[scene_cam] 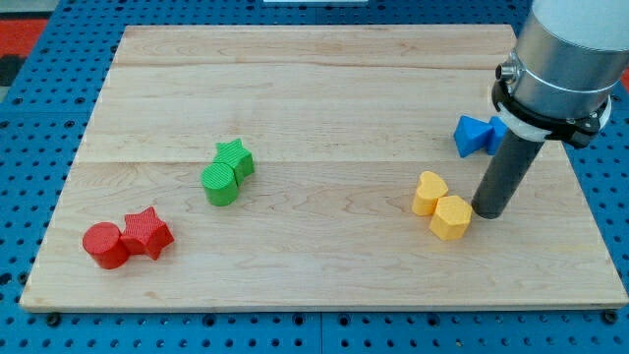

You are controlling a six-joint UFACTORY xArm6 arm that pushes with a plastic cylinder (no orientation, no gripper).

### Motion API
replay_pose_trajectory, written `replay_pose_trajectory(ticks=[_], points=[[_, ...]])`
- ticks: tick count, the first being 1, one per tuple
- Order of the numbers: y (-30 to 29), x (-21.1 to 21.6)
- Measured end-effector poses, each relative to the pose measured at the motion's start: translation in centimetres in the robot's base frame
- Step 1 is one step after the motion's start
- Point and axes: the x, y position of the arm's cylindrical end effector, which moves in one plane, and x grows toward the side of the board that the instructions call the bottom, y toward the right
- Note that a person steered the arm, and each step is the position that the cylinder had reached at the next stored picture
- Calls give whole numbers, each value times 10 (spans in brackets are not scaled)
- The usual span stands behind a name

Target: Move the yellow heart to the center of the board

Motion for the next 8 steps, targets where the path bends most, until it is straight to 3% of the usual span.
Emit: replay_pose_trajectory(ticks=[2, 5, 8], points=[[-45, -22], [-119, -20], [-103, 14]])
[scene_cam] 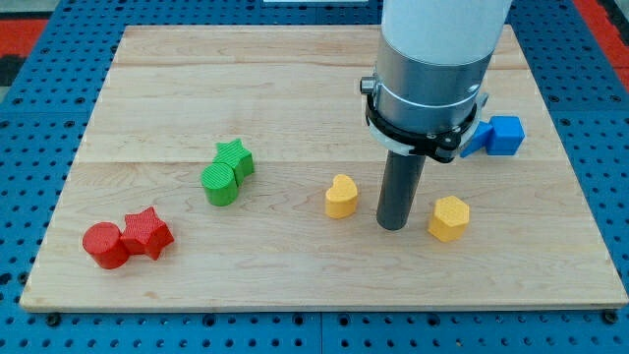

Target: Move the yellow heart to the center of the board

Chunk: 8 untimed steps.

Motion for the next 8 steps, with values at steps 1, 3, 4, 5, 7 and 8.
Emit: replay_pose_trajectory(ticks=[1, 3, 4, 5, 7, 8], points=[[-9, 34], [-9, 39], [-26, 19], [-37, 12], [-41, -7], [-46, -52]])
